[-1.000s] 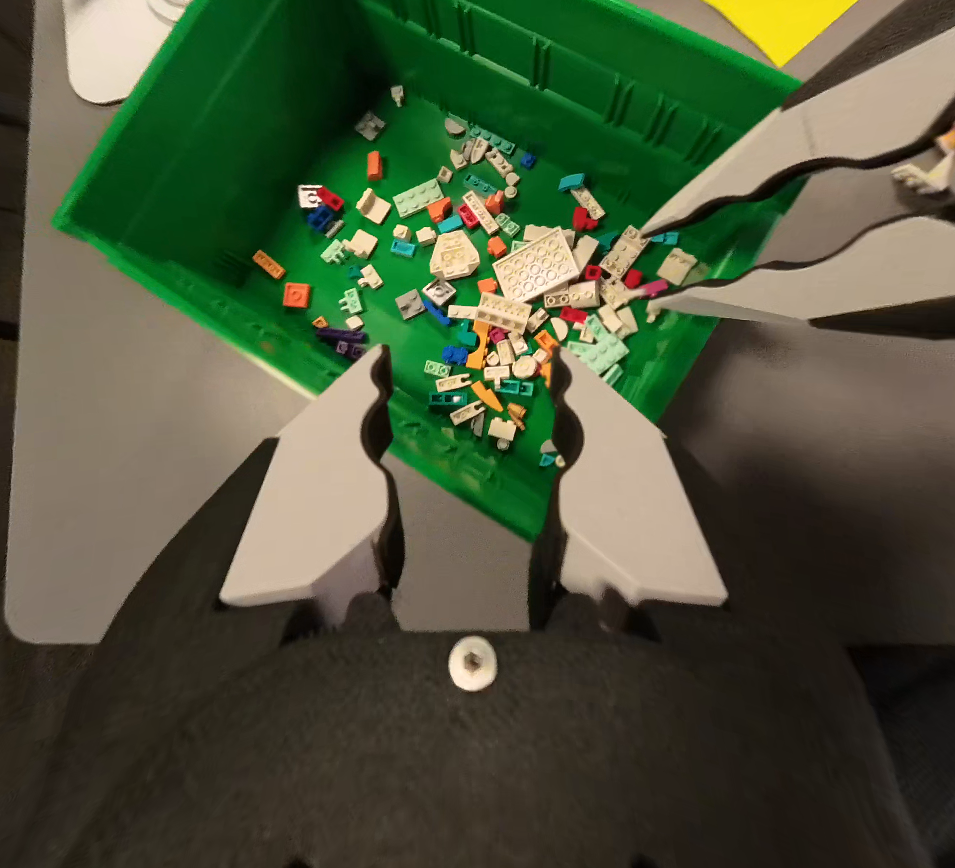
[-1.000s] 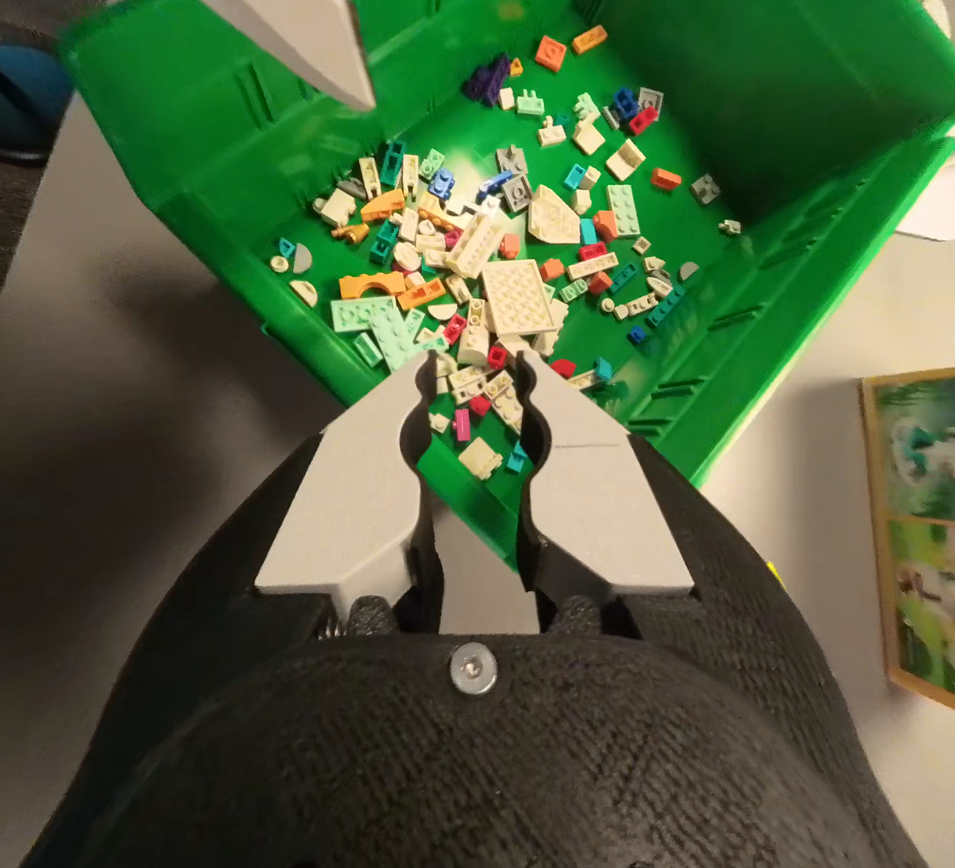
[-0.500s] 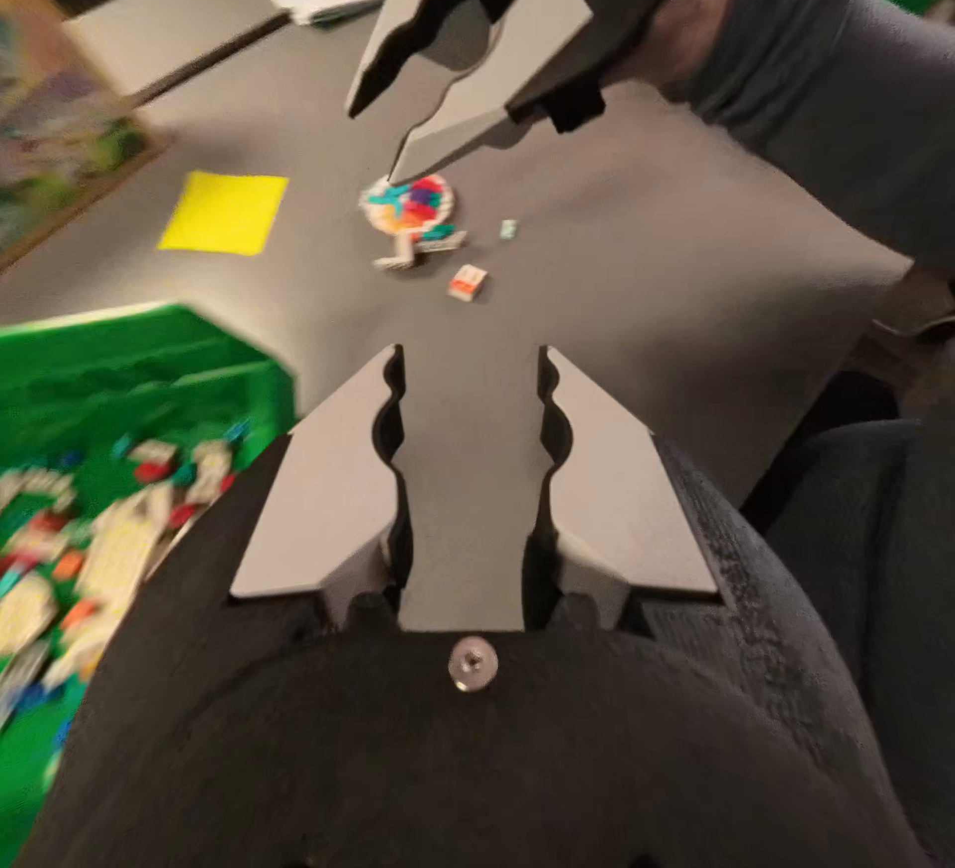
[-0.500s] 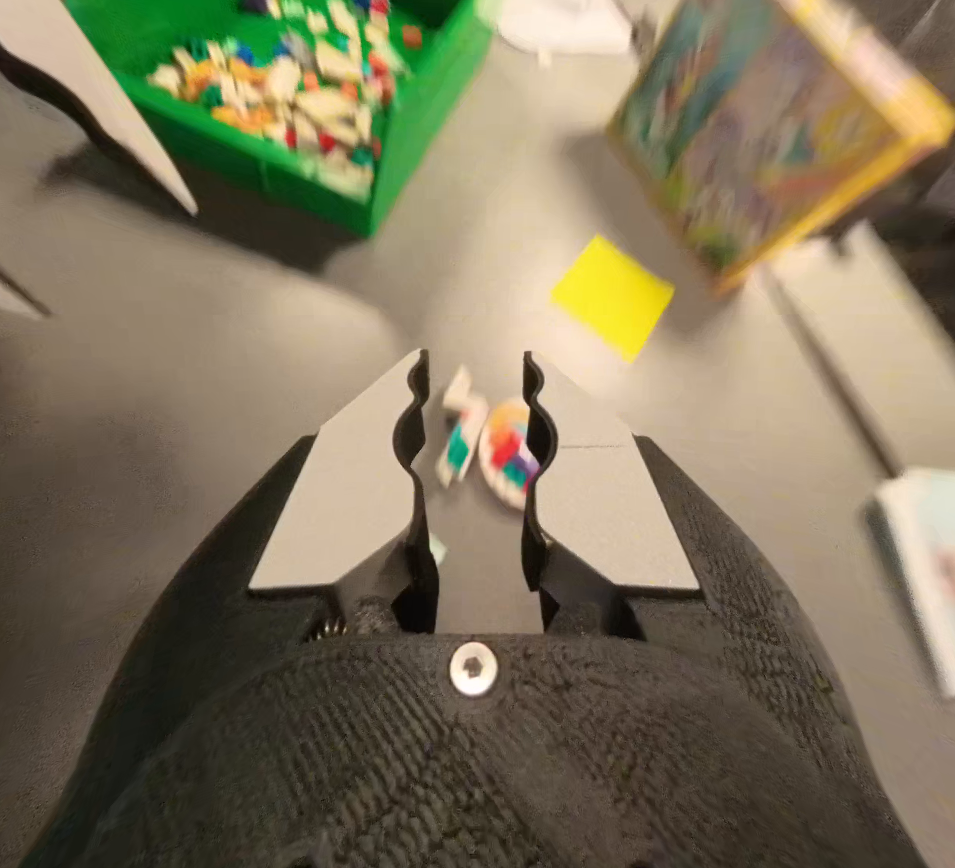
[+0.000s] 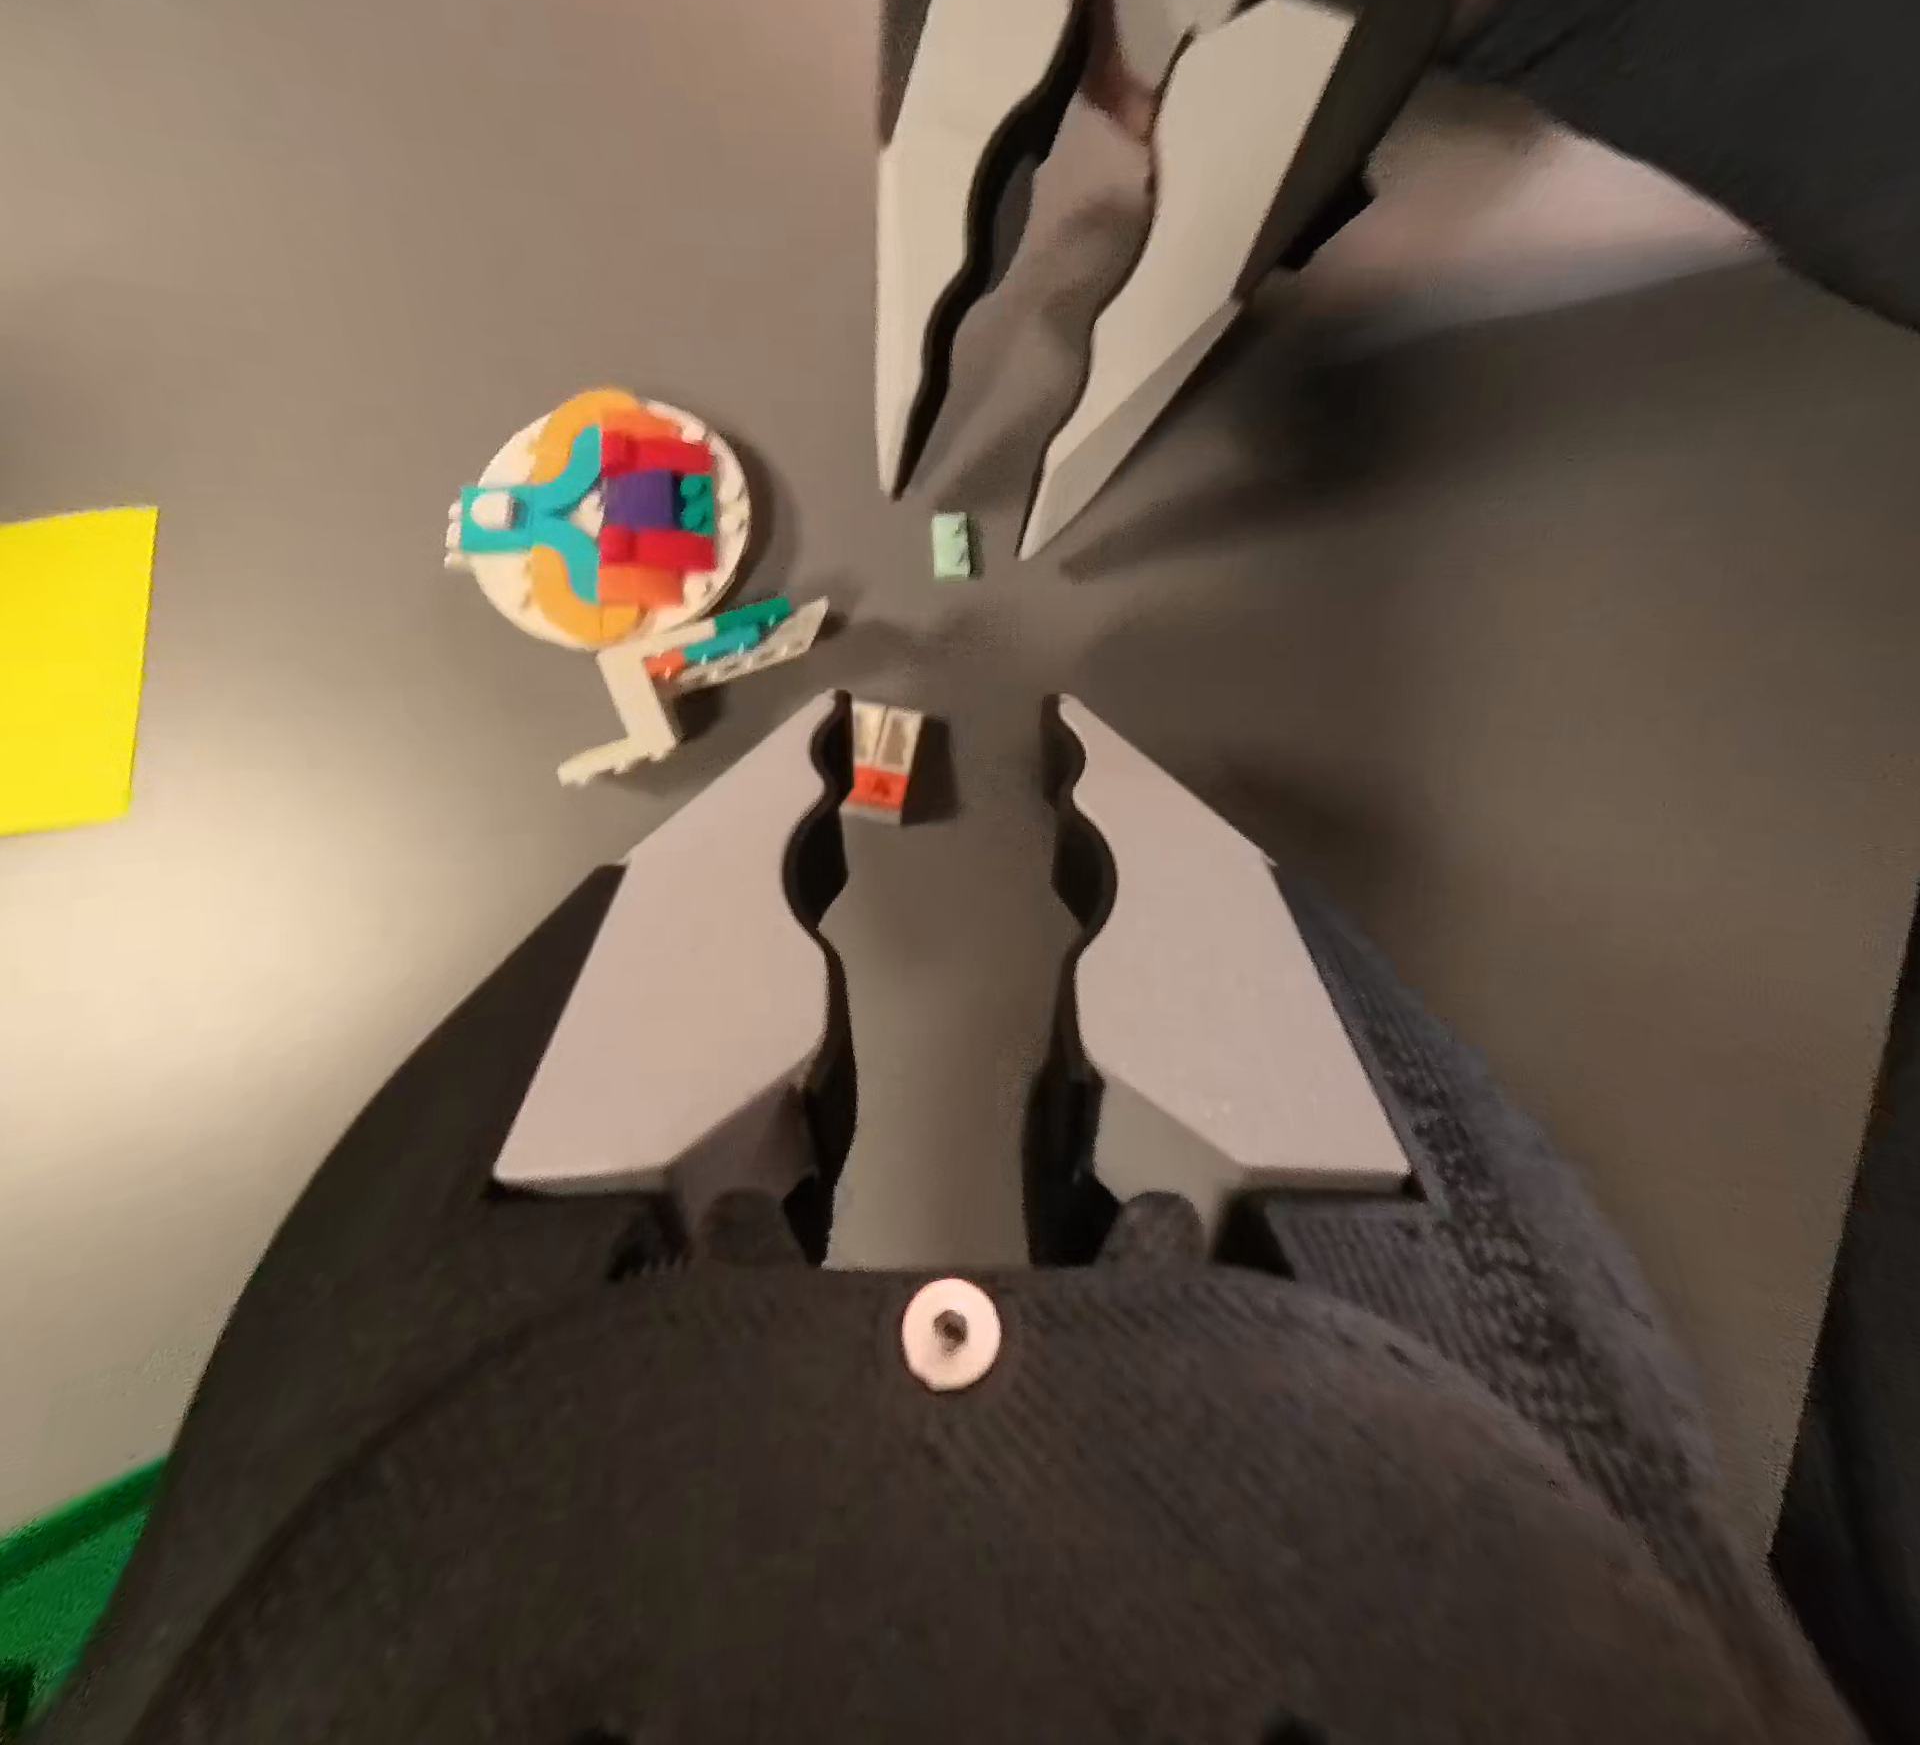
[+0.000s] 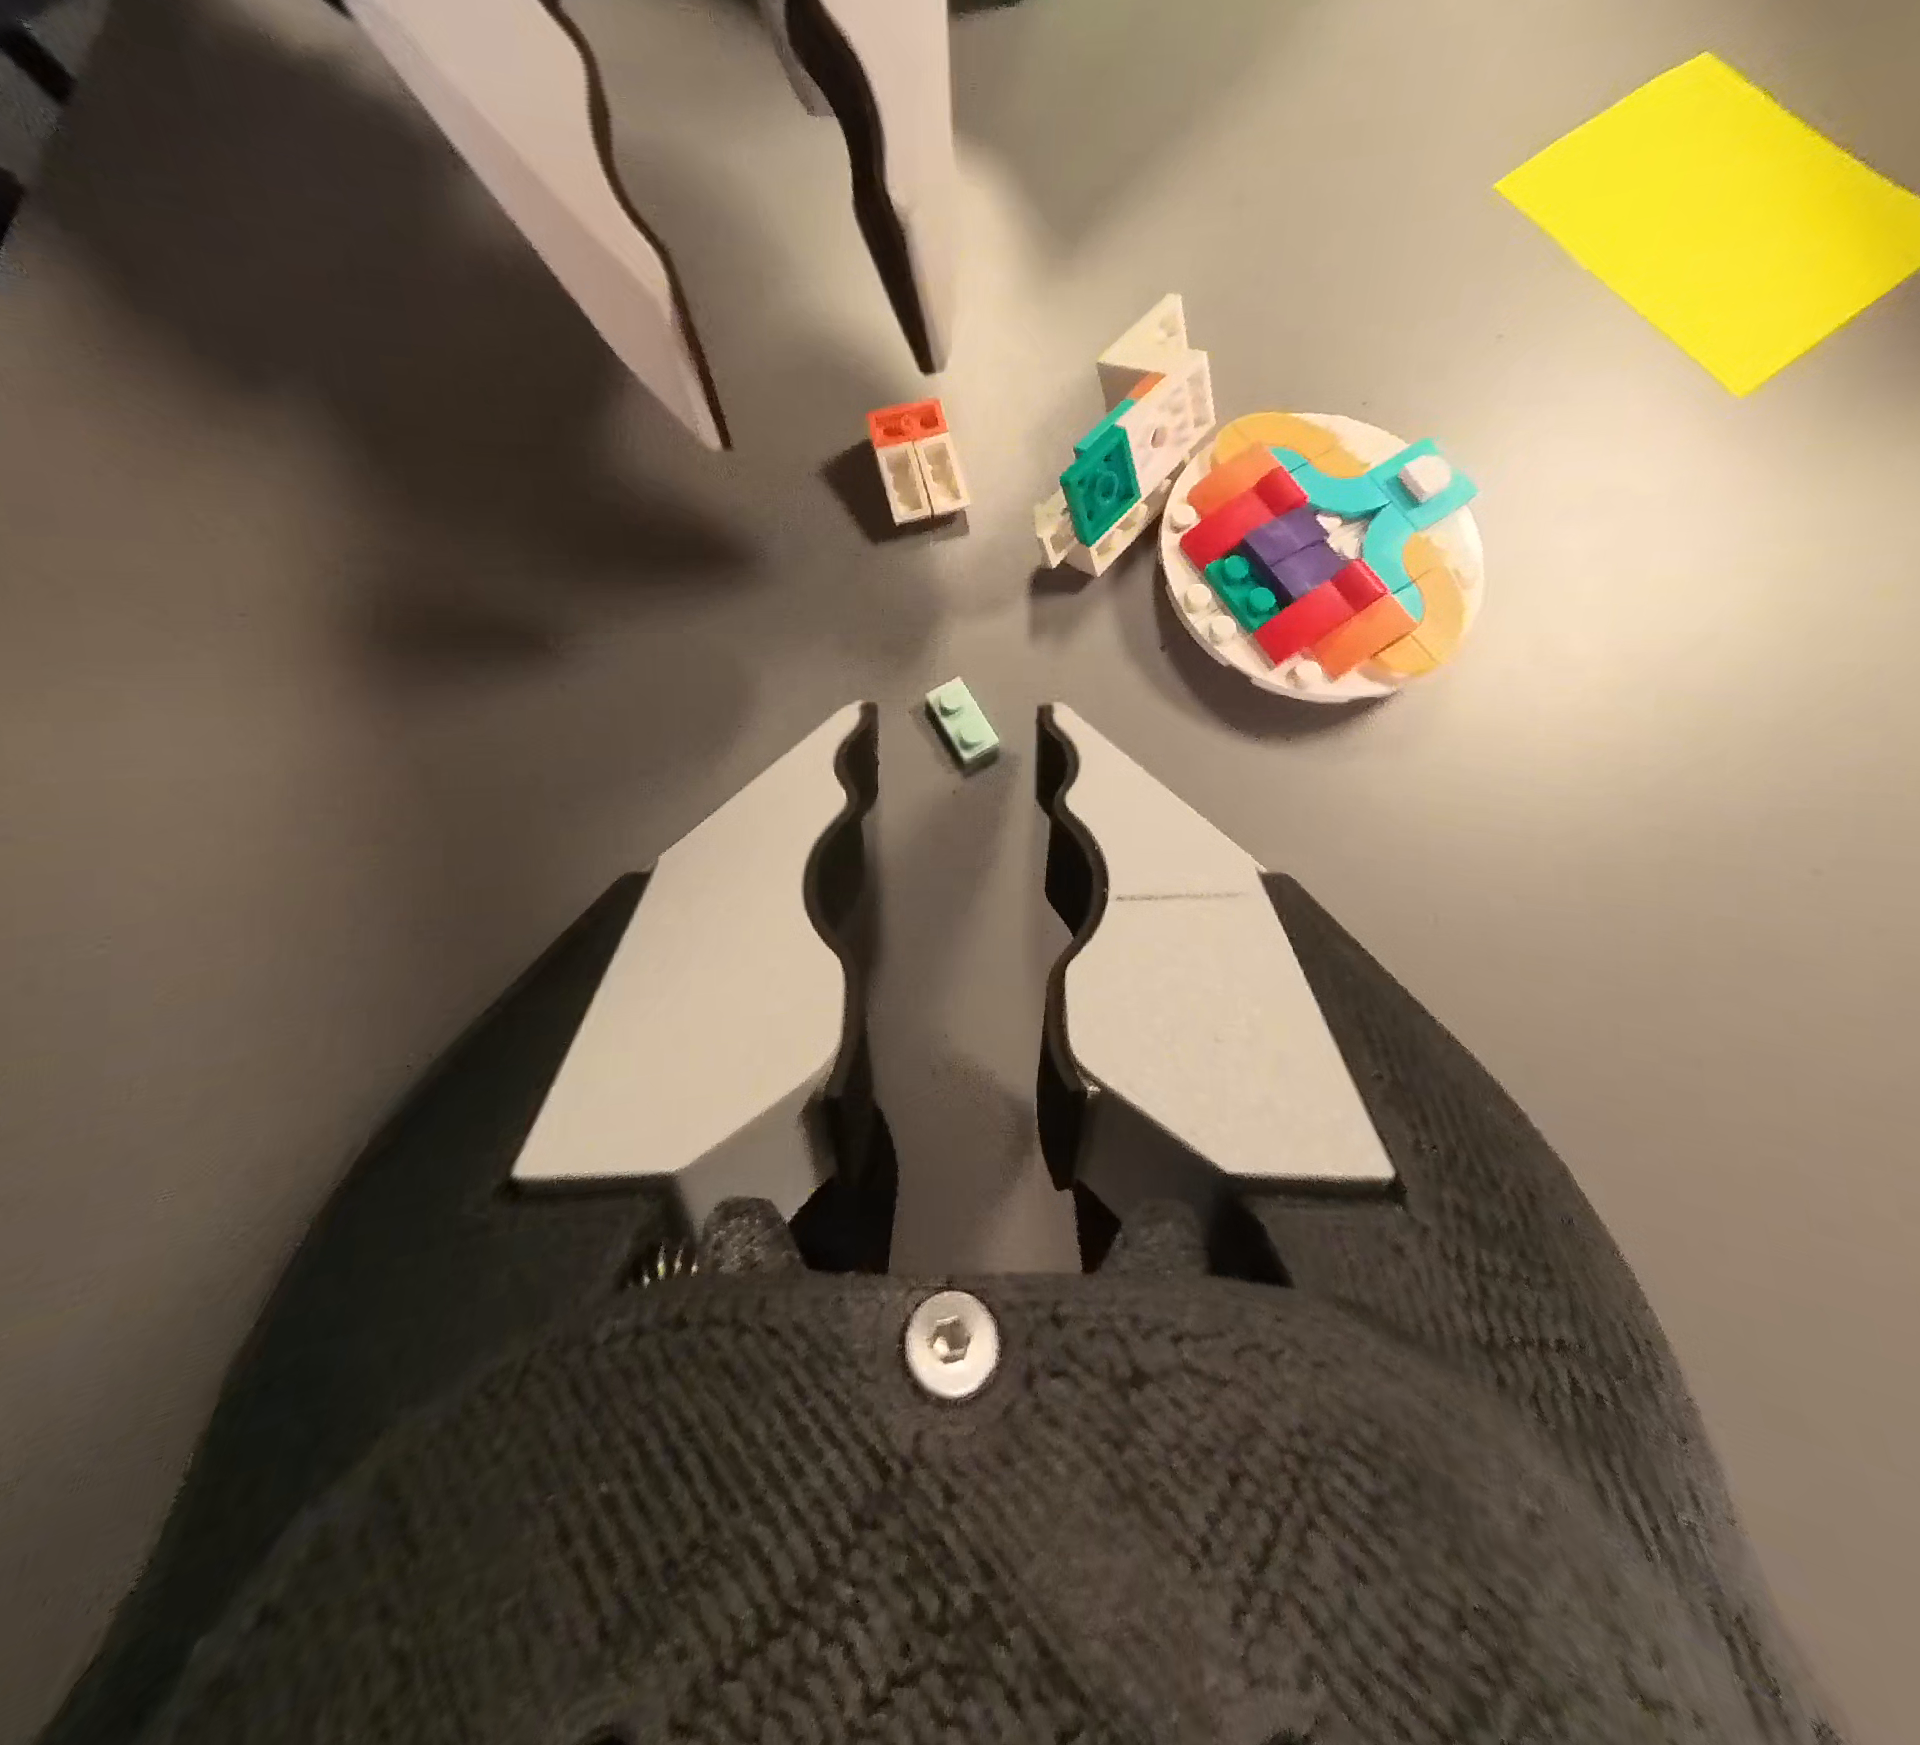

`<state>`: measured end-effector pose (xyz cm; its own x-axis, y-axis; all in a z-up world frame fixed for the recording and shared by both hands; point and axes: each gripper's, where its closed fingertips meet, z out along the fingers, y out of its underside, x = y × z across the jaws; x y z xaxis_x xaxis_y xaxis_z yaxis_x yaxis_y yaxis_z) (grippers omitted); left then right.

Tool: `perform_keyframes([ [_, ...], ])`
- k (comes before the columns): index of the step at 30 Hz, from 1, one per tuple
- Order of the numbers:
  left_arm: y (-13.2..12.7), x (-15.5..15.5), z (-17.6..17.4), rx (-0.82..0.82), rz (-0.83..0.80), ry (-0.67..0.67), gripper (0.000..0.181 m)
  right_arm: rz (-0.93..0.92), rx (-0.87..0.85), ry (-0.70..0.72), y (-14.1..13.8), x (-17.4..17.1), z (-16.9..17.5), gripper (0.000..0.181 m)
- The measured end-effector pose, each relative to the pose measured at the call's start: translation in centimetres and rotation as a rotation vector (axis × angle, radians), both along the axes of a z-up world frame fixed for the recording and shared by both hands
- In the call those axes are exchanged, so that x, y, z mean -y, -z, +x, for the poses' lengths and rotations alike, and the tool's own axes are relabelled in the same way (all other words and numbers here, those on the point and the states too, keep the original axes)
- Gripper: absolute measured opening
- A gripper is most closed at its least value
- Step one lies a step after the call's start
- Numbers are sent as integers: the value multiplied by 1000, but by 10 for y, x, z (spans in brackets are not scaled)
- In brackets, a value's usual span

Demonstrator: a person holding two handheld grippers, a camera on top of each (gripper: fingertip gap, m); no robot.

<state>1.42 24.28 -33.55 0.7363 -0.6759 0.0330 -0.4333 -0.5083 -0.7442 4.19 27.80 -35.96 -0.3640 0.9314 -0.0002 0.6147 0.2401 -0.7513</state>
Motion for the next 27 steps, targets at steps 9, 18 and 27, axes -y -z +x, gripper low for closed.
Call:
perform_keyframes([
  [9,-34,23,-17,19,129,-194,36,-41,3,20,-9,5,-19,5],
  [18,-134,114,-122,193,584,-649,36,281,-148,-188,-102,94,-190,5],
  [27,-127,153,-164,163,566,-778,36,495,299,-326,-37,98,-241,25],
])
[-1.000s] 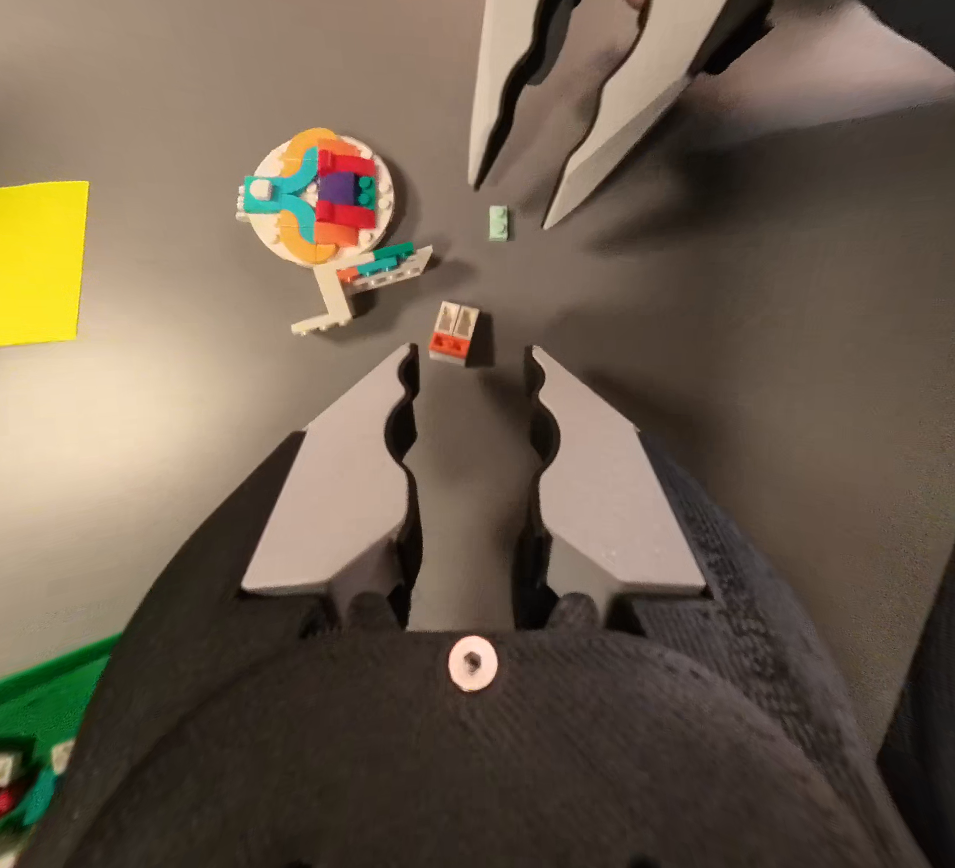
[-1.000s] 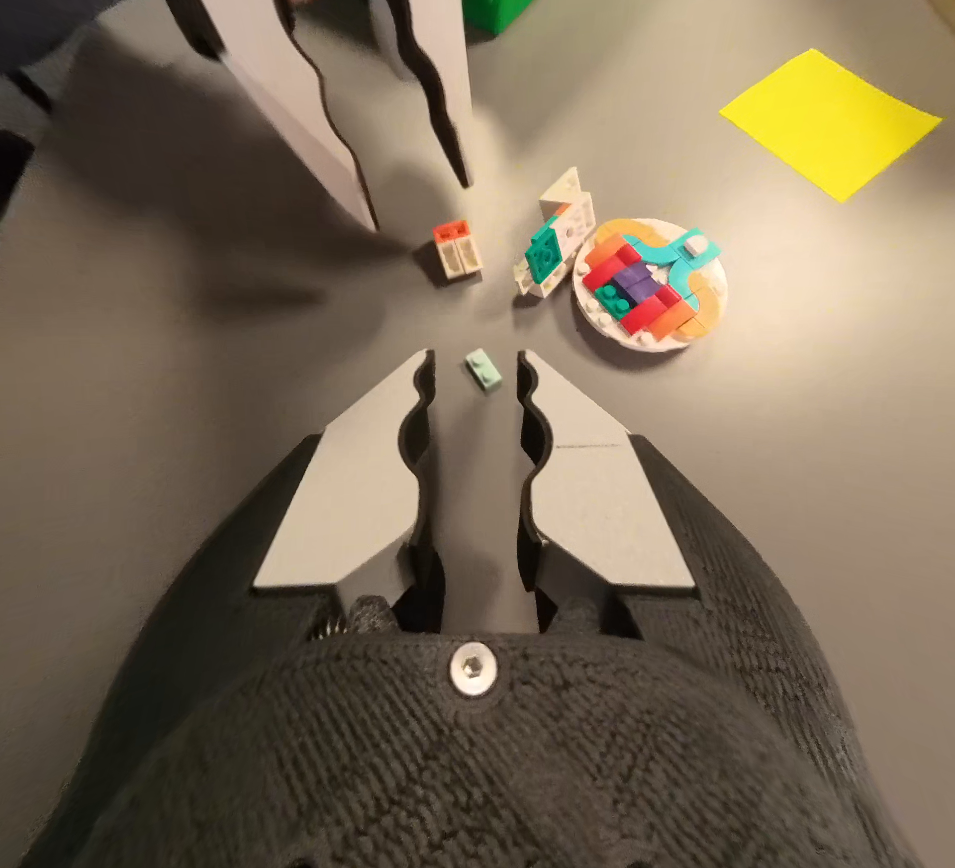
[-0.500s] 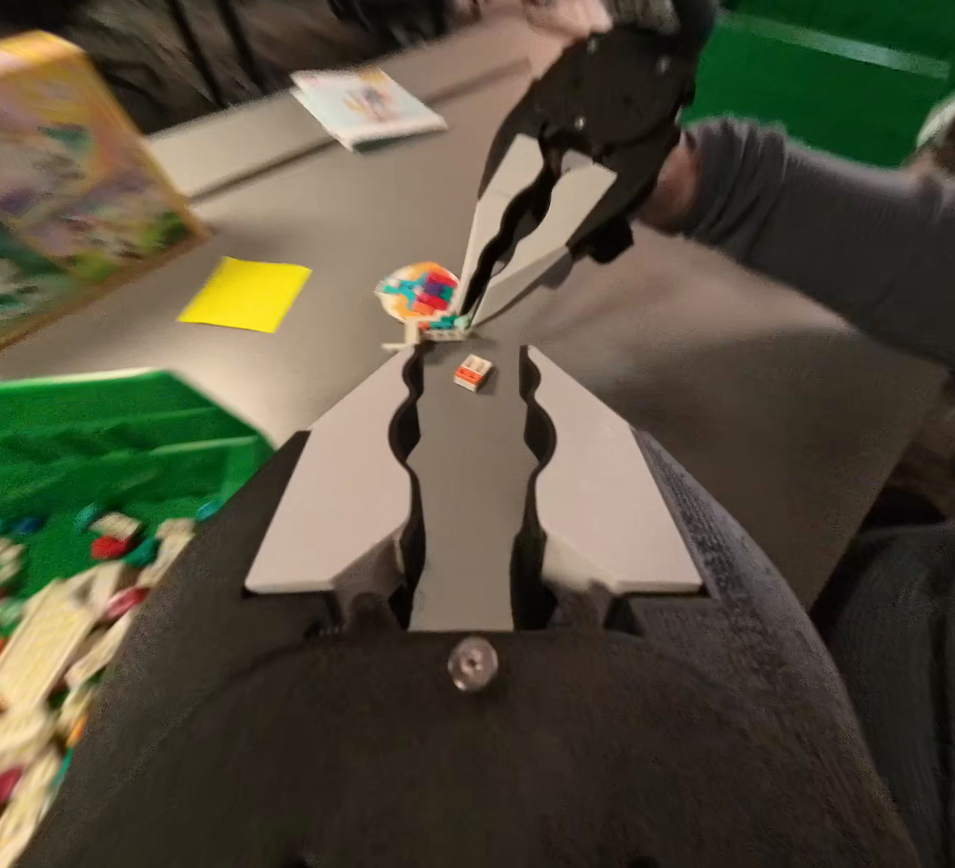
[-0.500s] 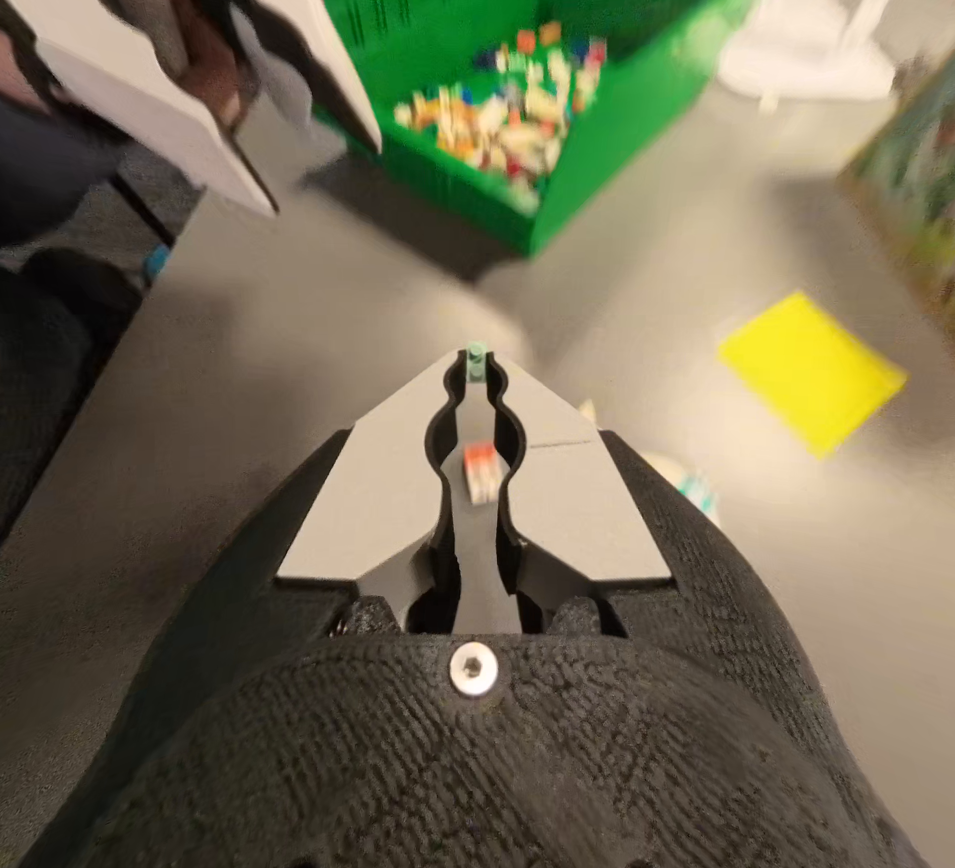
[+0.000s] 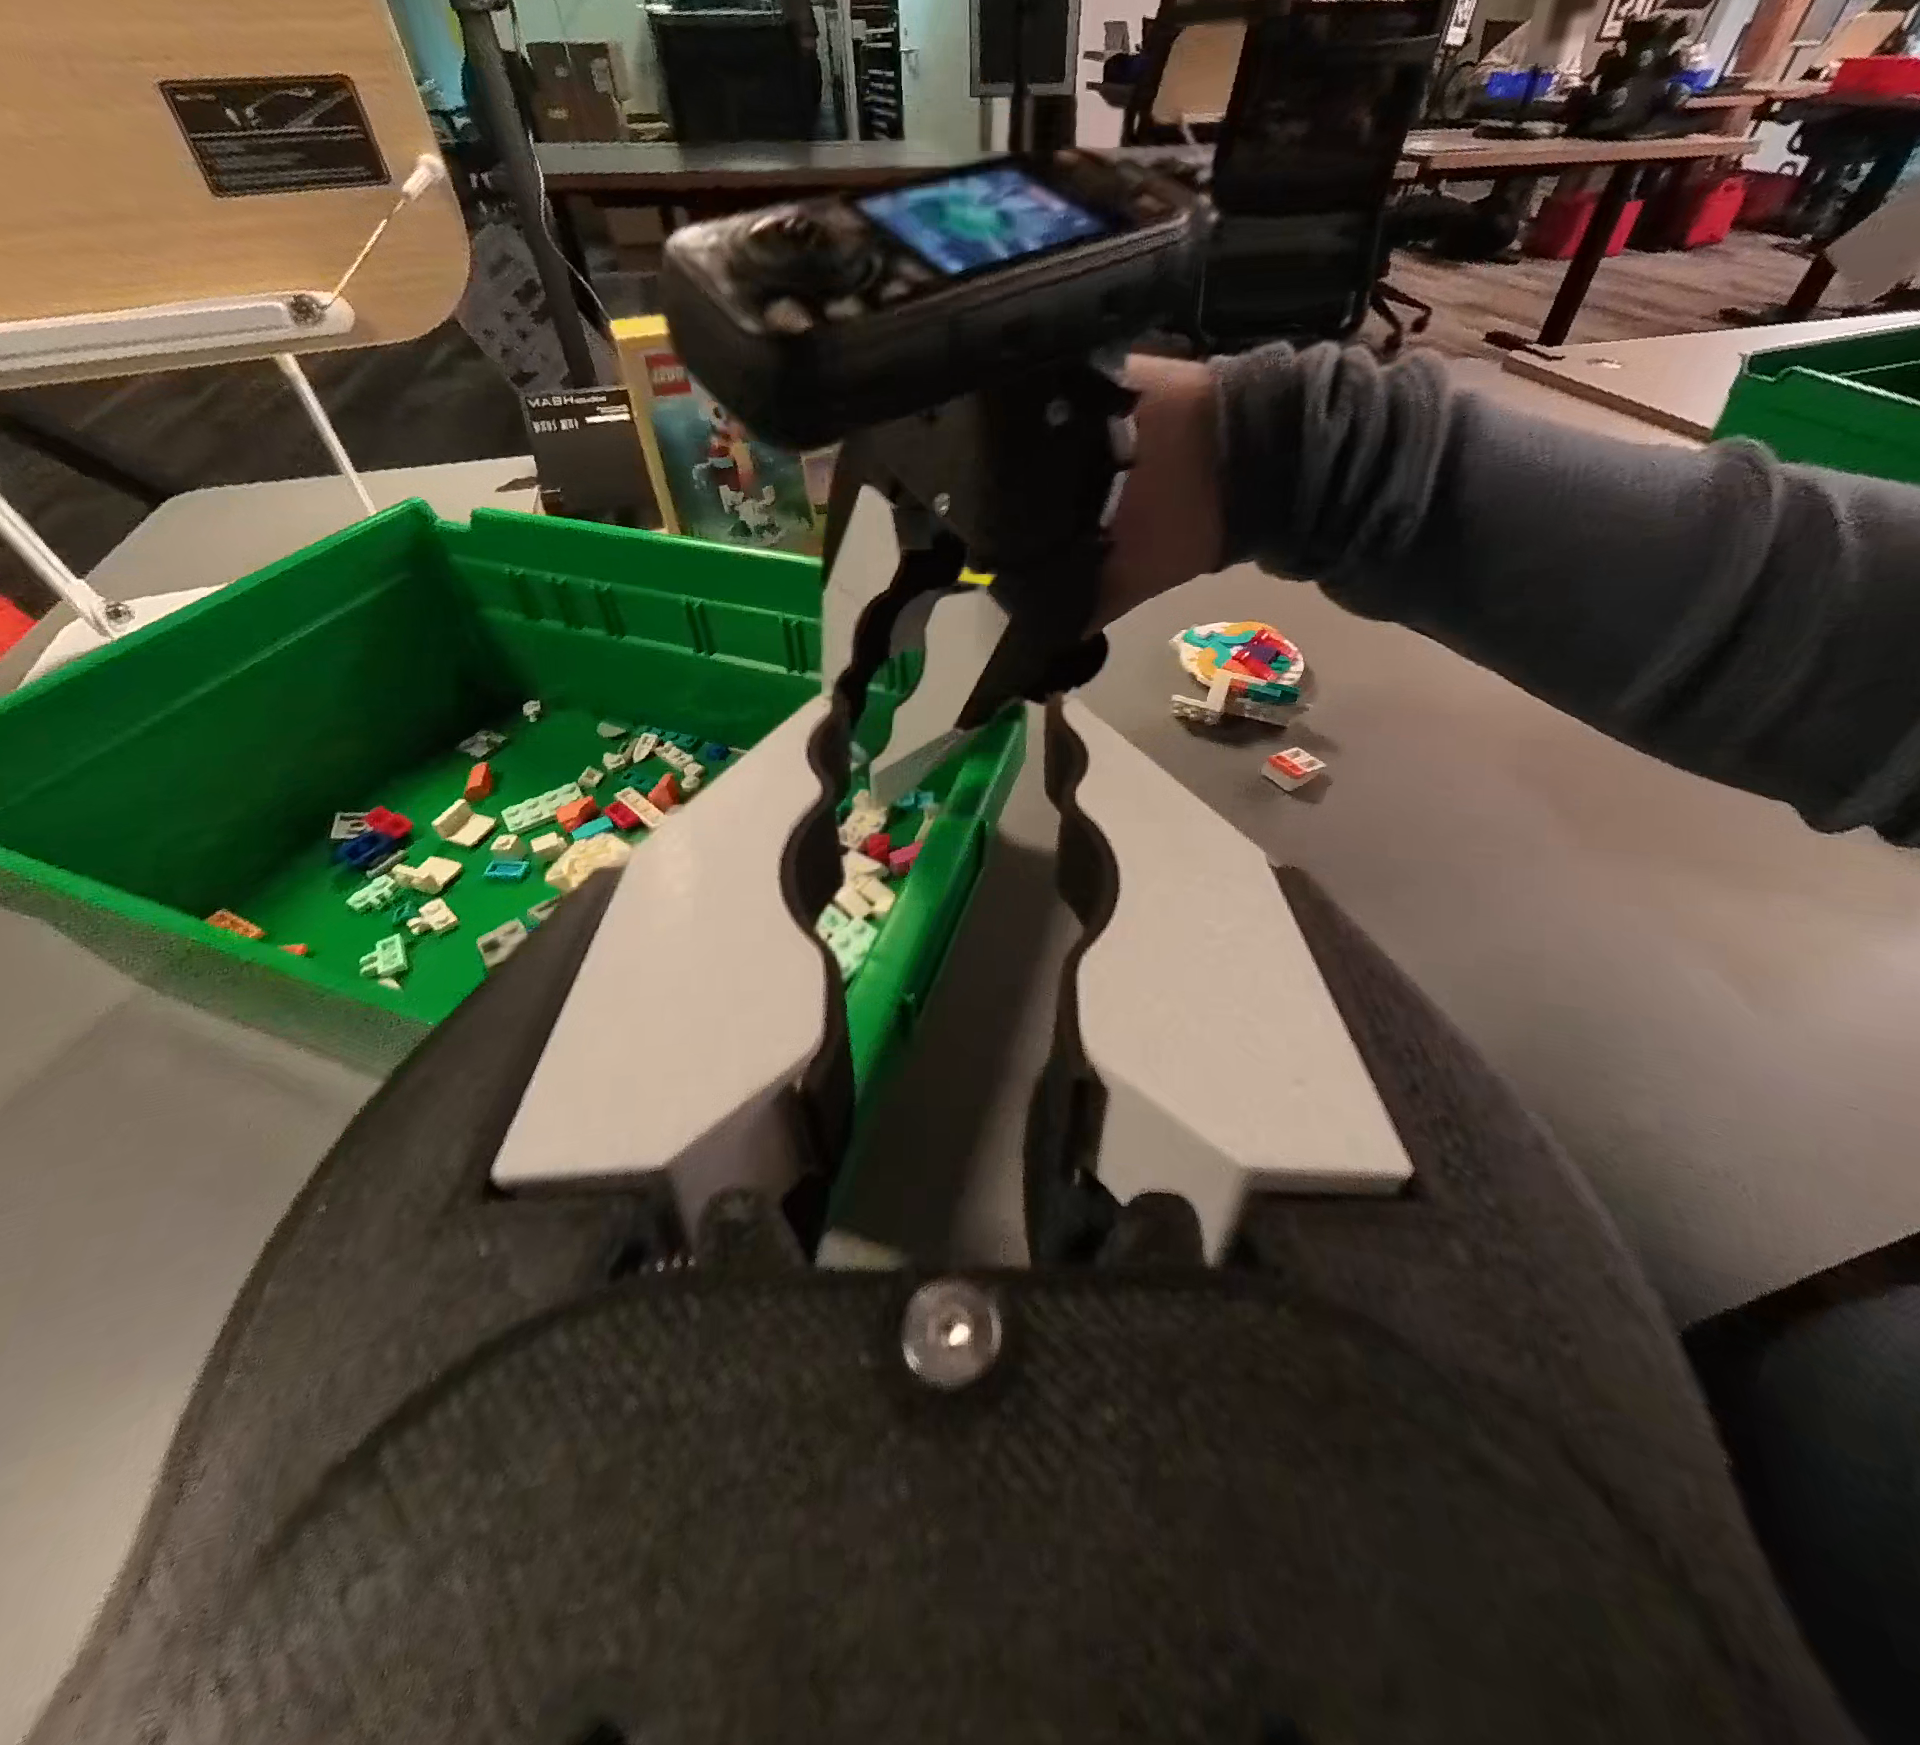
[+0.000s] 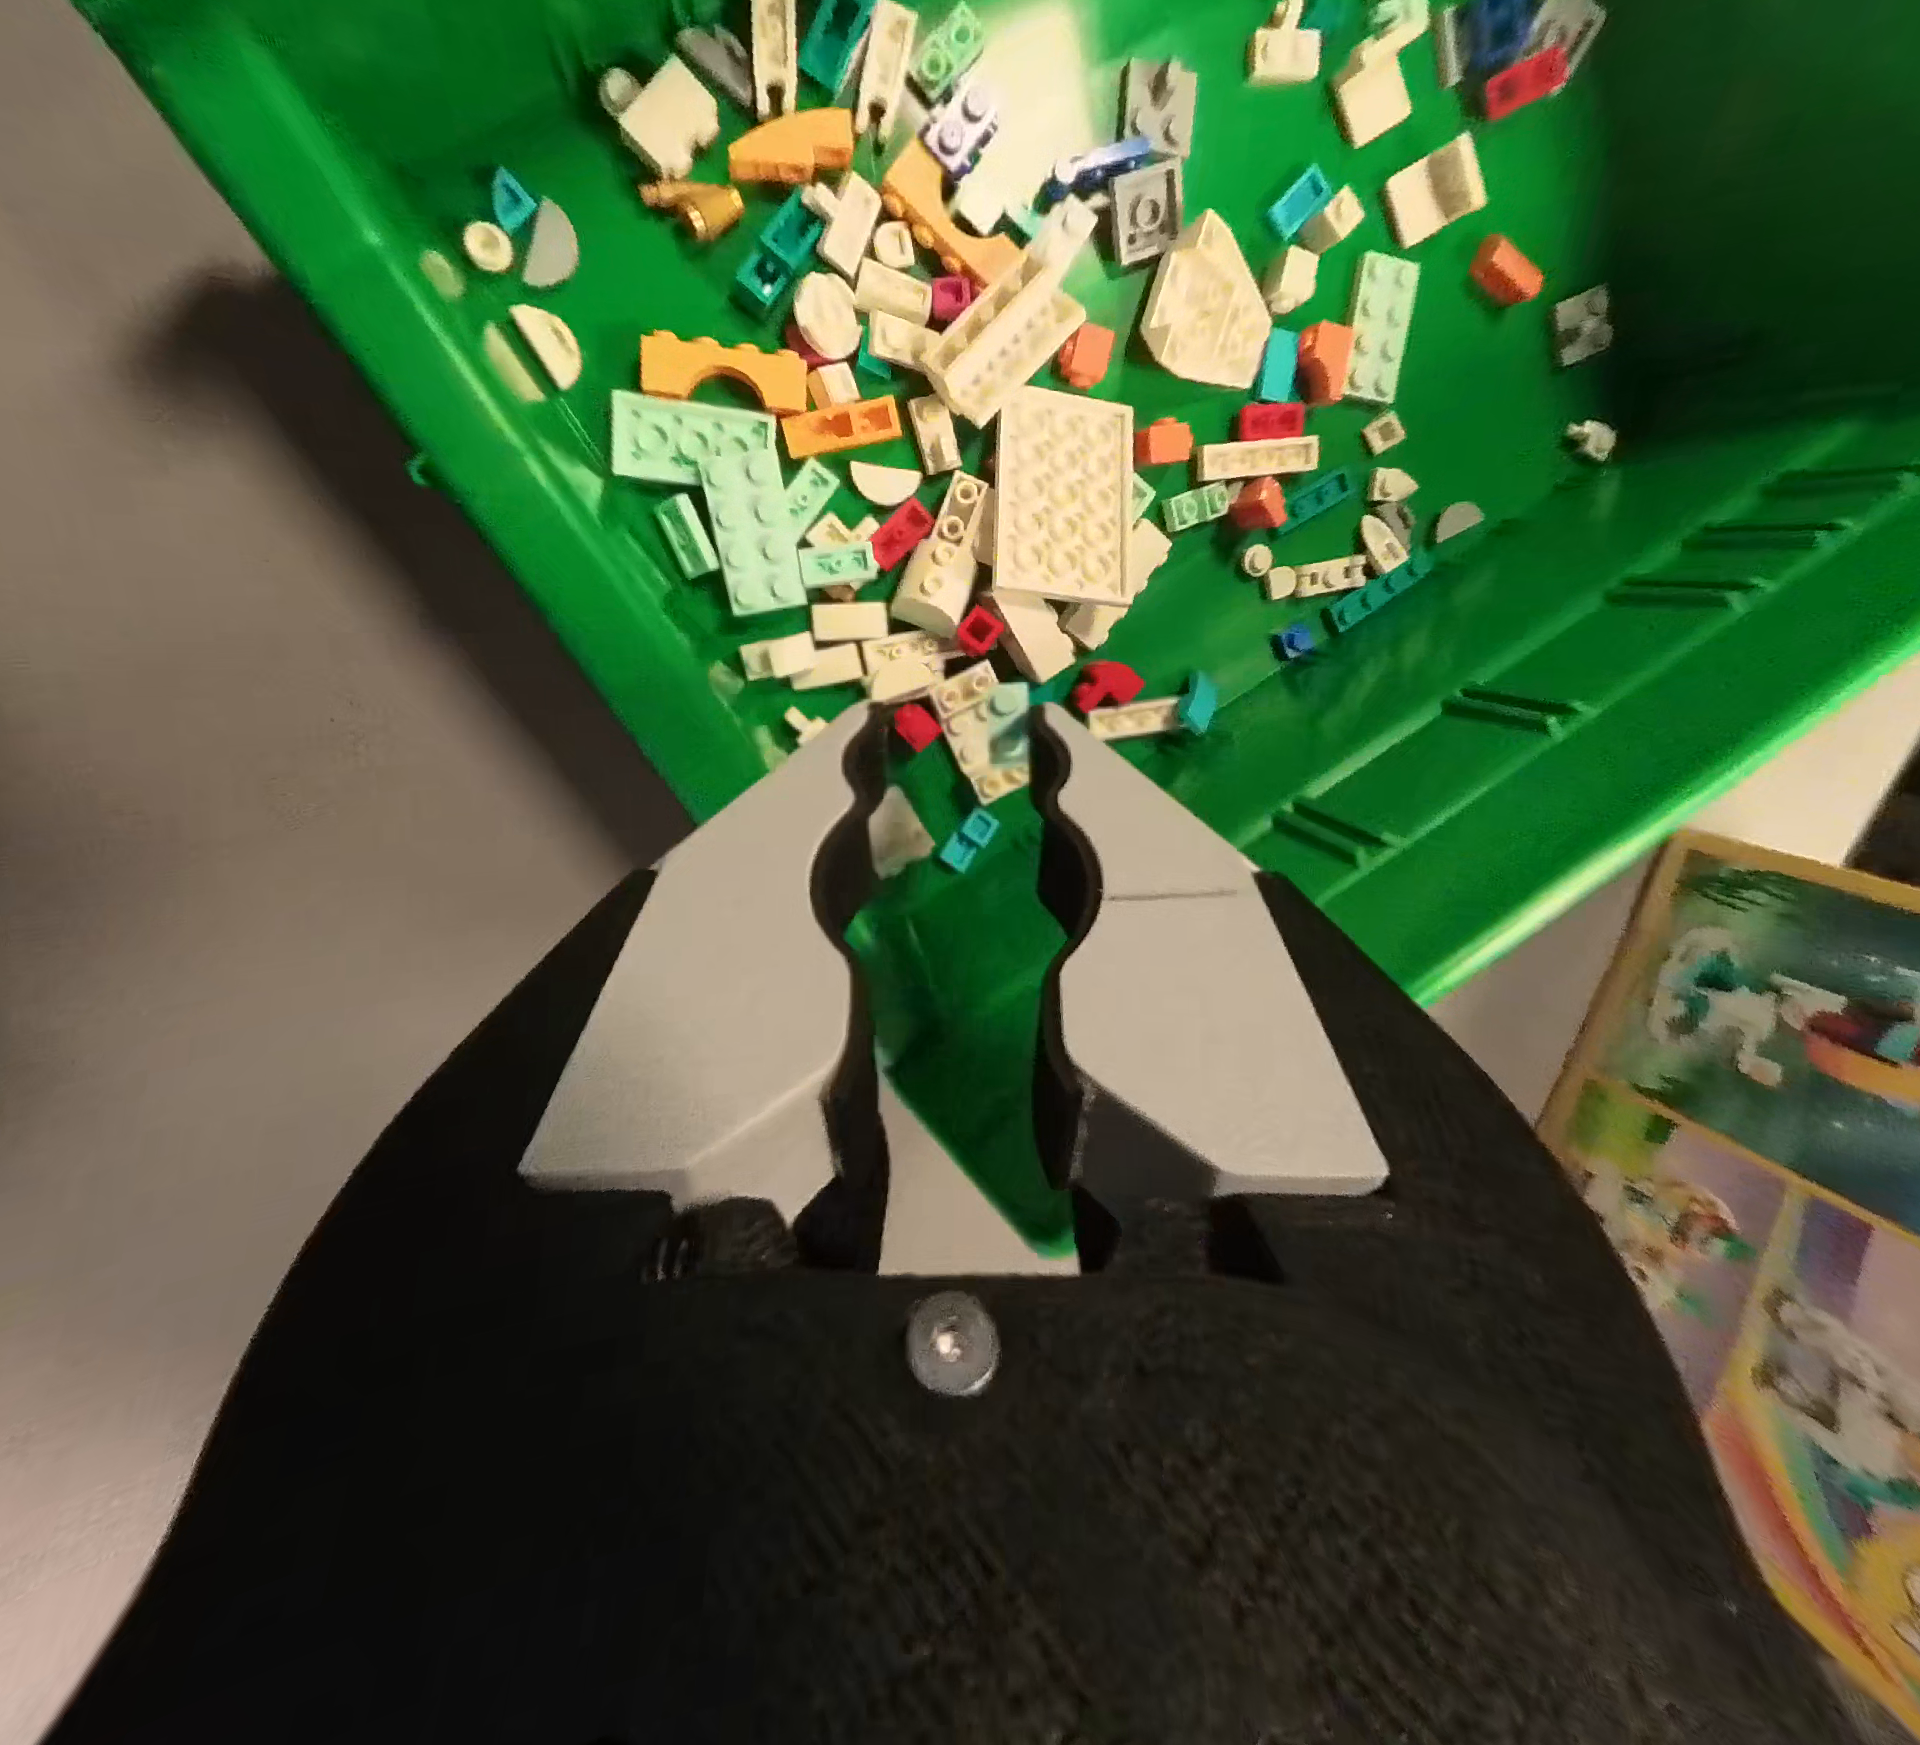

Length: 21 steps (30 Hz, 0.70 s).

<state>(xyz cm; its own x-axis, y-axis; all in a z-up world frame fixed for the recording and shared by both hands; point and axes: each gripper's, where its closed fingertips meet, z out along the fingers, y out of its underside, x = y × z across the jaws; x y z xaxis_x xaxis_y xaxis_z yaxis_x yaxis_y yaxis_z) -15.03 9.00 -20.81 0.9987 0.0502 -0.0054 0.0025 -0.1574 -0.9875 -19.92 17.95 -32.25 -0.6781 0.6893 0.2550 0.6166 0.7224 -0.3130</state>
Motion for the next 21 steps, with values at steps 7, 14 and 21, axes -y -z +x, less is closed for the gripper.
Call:
perform_keyframes([
  [7,10,-13,20,-51,-11,33,42,0,-3,6,-2,4,-2,35],
  [14,14,-22,34,-57,-13,84,43,-257,6,4,-20,19,24,53],
  [21,43,-44,76,-31,-84,273,43,-301,-152,31,-28,-19,118,42],
])
